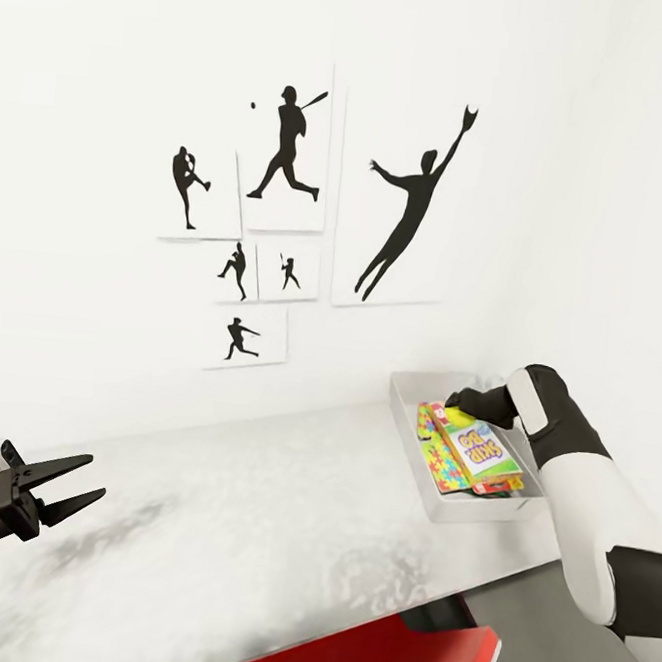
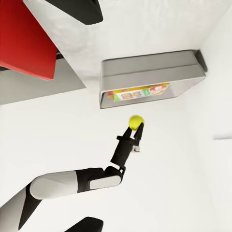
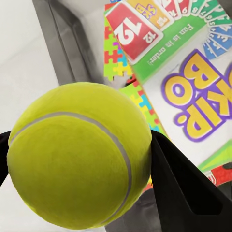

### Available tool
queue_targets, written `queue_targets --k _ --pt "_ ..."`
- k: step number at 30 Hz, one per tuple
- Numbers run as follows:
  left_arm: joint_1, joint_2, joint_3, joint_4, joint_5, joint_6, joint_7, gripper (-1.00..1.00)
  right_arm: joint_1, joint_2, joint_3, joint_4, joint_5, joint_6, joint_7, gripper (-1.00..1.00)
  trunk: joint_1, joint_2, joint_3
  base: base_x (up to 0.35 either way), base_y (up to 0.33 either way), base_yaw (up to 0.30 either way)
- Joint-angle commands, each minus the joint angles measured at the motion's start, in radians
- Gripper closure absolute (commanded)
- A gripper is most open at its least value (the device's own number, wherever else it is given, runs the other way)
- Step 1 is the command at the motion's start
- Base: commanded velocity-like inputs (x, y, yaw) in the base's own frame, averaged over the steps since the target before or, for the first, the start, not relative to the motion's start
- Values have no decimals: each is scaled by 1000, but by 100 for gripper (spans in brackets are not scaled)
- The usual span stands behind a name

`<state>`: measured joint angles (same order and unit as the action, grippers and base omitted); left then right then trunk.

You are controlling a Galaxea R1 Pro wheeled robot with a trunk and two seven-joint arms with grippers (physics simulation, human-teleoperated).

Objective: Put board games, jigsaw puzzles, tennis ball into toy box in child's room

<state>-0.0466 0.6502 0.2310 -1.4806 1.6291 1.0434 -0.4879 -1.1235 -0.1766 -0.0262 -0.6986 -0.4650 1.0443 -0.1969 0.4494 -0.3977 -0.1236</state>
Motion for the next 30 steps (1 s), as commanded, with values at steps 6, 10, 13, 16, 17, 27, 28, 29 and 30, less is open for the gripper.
queue_targets --k 6,10,13,16,17,27,28,29,30 --pt "-1 0 1 0 -5 4 -6 -100 -1 0 63 0 -12 3 -13 100 1 -2 -12 0 0 0" --pt "-1 0 1 0 -5 4 -6 -100 -1 0 73 1 -12 3 -13 100 1 -2 -19 0 0 0" --pt "-1 0 1 0 -5 4 -6 -100 -1 1 76 1 -12 3 -13 100 1 -2 -24 0 0 0" --pt "-1 0 1 0 -5 4 -6 -100 -1 1 77 1 -13 3 -12 100 1 -2 -29 0 0 0" --pt "-1 0 1 0 -5 4 -6 -100 -1 1 77 1 -13 3 -12 100 1 -2 -30 0 0 0" --pt "-1 0 1 0 -5 4 -6 -100 -1 2 77 1 -14 3 -9 100 1 -2 -47 0 0 0" --pt "-1 0 1 0 -5 4 -6 -100 -1 2 77 1 -14 3 -9 100 1 -2 -48 0 0 0" --pt "-1 0 1 0 -5 4 -6 -100 -1 2 77 1 -14 3 -9 100 1 -2 -50 0 0 0" --pt "-1 0 1 0 -5 4 -6 -100 -1 2 77 1 -14 3 -9 100 1 -2 -51 0 0 0"
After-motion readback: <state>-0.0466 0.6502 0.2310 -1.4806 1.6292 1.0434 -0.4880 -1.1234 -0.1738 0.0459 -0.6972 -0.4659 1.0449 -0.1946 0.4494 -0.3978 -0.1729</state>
